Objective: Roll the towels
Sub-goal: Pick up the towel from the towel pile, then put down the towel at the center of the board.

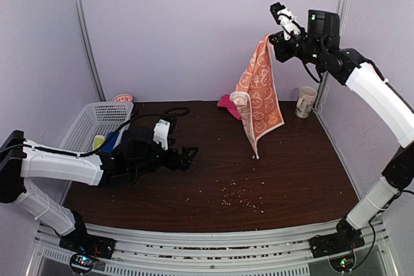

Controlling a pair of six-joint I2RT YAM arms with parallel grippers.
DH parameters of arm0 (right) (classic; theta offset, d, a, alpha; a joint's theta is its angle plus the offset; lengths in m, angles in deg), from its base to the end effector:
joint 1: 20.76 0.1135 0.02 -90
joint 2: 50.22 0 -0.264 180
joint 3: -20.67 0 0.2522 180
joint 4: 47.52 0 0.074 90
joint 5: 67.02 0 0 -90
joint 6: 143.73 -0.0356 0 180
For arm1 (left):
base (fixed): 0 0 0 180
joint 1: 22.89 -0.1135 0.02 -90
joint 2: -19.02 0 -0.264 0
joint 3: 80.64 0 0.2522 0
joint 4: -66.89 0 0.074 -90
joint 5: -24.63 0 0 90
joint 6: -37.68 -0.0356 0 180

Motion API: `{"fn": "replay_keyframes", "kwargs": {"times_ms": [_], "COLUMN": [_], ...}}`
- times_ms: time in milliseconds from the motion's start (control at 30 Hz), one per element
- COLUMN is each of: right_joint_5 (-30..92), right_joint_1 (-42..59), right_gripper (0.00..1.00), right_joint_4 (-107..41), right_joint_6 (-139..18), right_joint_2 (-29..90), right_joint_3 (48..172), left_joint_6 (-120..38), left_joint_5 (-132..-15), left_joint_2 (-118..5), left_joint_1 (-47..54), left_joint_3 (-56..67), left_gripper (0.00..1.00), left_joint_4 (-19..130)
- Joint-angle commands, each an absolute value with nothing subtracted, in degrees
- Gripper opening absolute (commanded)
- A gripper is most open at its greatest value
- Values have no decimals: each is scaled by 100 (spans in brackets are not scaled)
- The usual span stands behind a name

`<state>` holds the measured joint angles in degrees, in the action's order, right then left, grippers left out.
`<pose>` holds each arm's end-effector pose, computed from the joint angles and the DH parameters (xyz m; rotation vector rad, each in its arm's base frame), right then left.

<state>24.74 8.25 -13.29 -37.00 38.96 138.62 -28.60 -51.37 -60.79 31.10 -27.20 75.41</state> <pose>0.3024 0.1689 0.4884 -0.6702 1.5290 0.1878 0.1849 -0.2397 0.2280 0.3365 1.9041 -0.6961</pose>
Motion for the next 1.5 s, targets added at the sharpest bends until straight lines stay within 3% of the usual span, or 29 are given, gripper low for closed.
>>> {"fn": "replay_keyframes", "kwargs": {"times_ms": [0, 200, 367, 833, 1133, 1367, 1400, 1467], "right_joint_5": [2606, 1169, 496, 888, 849, 829, 839, 866], "right_joint_1": [940, 1000, 998, 1228, 1447, 1457, 1457, 1458], "right_gripper": [0, 0, 0, 0, 0, 0, 0, 0], "right_joint_4": [-1276, -1285, -1139, -1101, -995, -994, -1001, -996], "right_joint_6": [-4119, -4488, -4344, -4496, -4461, -4492, -4492, -4499], "right_joint_2": [3654, 3878, 4029, 3719, 3566, 3556, 3551, 3542], "right_joint_3": [14295, 14569, 14105, 13849, 14060, 13916, 13883, 13832], "left_joint_6": [-3131, -3089, -3027, -3197, -3354, -3028, -3025, -3033], "left_joint_5": [-5235, -5421, -5353, -5649, -5144, -3830, -3627, -3127], "left_joint_2": [-6439, -6760, -7174, -9094, -9332, -9455, -9499, -9669], "left_joint_1": [3438, 3679, 3802, 4100, 4100, 4100, 4100, 4094], "left_joint_3": [-2308, -2158, -1935, -483, -321, -195, -170, -59], "left_gripper": [98, 98, 98, 98, 98, 98, 95, 77], "left_joint_4": [8018, 8483, 8526, 9149, 9463, 8855, 8799, 8637]}}
